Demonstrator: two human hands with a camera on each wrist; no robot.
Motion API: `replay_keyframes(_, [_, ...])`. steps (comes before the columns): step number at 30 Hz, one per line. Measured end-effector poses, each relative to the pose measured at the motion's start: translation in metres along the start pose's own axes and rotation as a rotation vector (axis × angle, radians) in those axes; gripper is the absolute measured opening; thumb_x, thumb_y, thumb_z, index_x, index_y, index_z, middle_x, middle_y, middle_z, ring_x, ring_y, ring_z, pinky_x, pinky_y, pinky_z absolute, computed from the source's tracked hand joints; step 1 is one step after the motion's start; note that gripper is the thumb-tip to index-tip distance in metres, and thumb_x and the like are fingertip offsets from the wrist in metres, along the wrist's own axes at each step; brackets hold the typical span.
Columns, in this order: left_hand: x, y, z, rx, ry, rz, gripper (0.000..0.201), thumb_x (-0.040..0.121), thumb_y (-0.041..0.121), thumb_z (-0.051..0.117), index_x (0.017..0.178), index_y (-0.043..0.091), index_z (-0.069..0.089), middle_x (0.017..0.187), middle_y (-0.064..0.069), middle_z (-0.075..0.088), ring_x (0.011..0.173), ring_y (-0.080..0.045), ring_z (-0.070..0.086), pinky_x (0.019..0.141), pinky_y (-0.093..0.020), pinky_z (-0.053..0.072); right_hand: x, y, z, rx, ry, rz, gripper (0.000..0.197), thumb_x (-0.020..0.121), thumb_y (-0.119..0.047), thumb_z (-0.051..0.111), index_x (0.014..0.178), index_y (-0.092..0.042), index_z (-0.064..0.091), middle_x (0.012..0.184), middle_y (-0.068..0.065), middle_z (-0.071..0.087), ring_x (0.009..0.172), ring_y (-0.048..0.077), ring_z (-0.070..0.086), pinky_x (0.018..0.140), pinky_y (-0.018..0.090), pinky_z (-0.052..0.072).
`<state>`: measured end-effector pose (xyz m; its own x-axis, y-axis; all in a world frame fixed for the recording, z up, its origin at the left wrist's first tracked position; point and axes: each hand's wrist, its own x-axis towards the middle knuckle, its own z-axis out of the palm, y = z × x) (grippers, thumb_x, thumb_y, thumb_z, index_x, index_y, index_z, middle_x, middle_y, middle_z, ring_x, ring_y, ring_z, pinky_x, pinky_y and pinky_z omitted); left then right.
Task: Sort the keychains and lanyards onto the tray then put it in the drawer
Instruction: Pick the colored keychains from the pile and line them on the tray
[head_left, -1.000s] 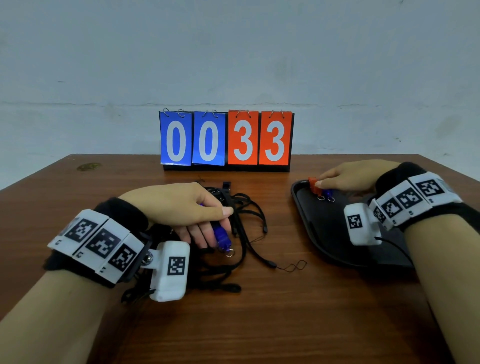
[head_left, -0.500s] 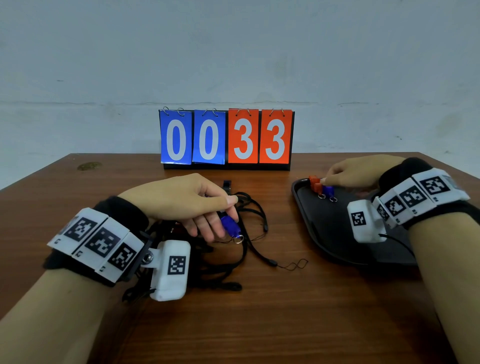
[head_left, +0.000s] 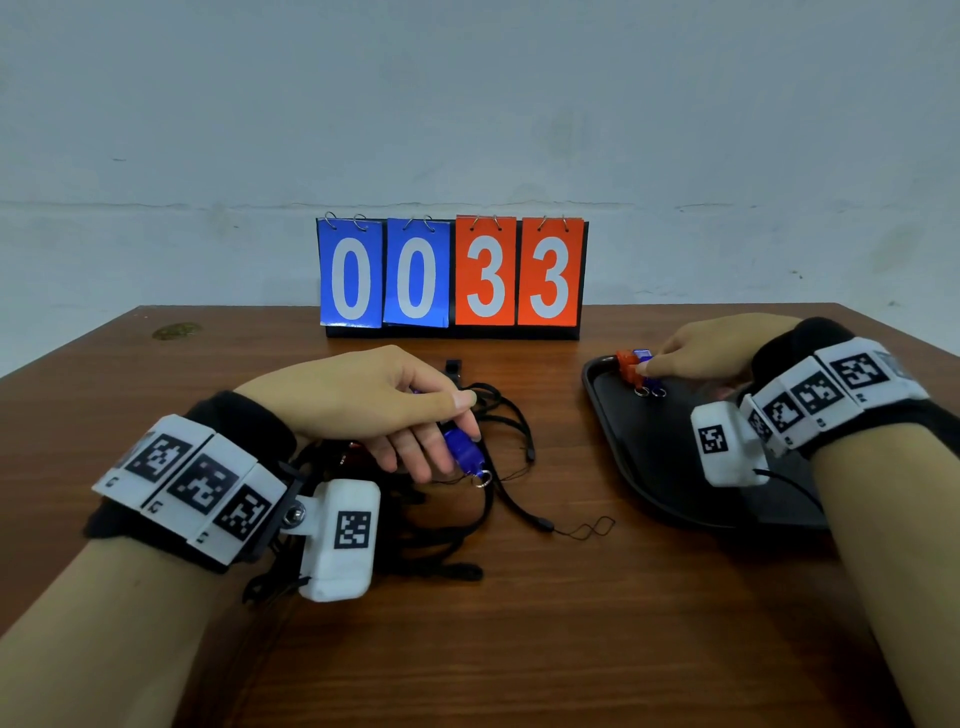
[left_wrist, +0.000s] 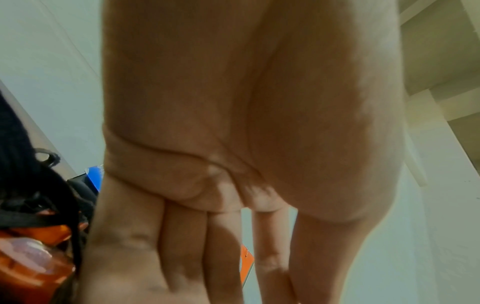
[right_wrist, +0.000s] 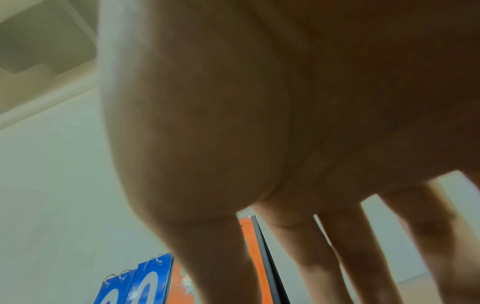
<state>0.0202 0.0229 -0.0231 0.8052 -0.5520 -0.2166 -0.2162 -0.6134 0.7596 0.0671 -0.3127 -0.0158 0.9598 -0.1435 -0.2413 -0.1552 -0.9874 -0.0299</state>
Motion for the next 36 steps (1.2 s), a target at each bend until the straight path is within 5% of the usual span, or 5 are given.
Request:
replay_keyframes(4, [0.0,0.001,-0.001,-0.016,-0.004,0.024,0.039,0.097,0.049,0.051,0.108,0.021,0.076,0.092,-0.008,0.08,0.077,-0.02,0.076,0.061,-0.022,0.056,0.0,0.0,0.0,0.021,-0.014,-0.002,0.052,0.098,-0.058,0.044,0.119,-0.016,0.067,0.103,0.006,0.071,0.09,0.021,0.069,0.082,0.032,0.051])
replay_keyframes(10, [-0.001,0.002,0.0,-0.035,0.001,0.043,0.039,0.096,0.049,0.051,0.108,0.021,0.076,0.092,-0.009,0.079,0.075,-0.019,0.075,0.059,-0.021,0.056,-0.01,-0.004,-0.004,-0.016,-0.004,-0.005,0.044,0.102,-0.05,0.043,0.118,-0.015,0.063,0.077,-0.002,0.055,0.056,0.009,0.051,0.042,0.016,0.038])
replay_keyframes(16, [-0.001,0.004,-0.001,-0.094,0.028,0.055,0.039,0.096,0.047,0.051,0.111,0.021,0.075,0.094,-0.01,0.08,0.077,-0.018,0.075,0.059,-0.02,0.056,-0.028,-0.013,-0.014,0.235,-0.016,-0.209,0.039,0.098,-0.056,0.046,0.114,-0.026,0.065,0.101,-0.004,0.068,0.094,0.02,0.065,0.077,0.031,0.054])
replay_keyframes(23, [-0.003,0.007,0.001,-0.227,0.157,0.069,0.034,0.103,0.04,0.05,0.112,0.017,0.074,0.096,-0.012,0.08,0.083,-0.023,0.077,0.058,-0.02,0.054,-0.055,-0.056,-0.012,0.699,-0.364,-0.639,0.045,0.091,-0.05,0.053,0.121,-0.02,0.069,0.126,-0.001,0.069,0.117,0.029,0.064,0.081,0.028,0.051])
replay_keyframes(36, [-0.004,0.011,0.005,-0.25,0.155,0.106,0.027,0.106,0.03,0.05,0.124,0.022,0.069,0.104,-0.005,0.08,0.091,-0.026,0.078,0.066,-0.029,0.063,-0.045,-0.068,0.001,0.844,-0.519,-0.744,0.046,0.096,-0.042,0.056,0.134,-0.016,0.06,0.13,0.018,0.064,0.115,0.033,0.063,0.083,0.032,0.051])
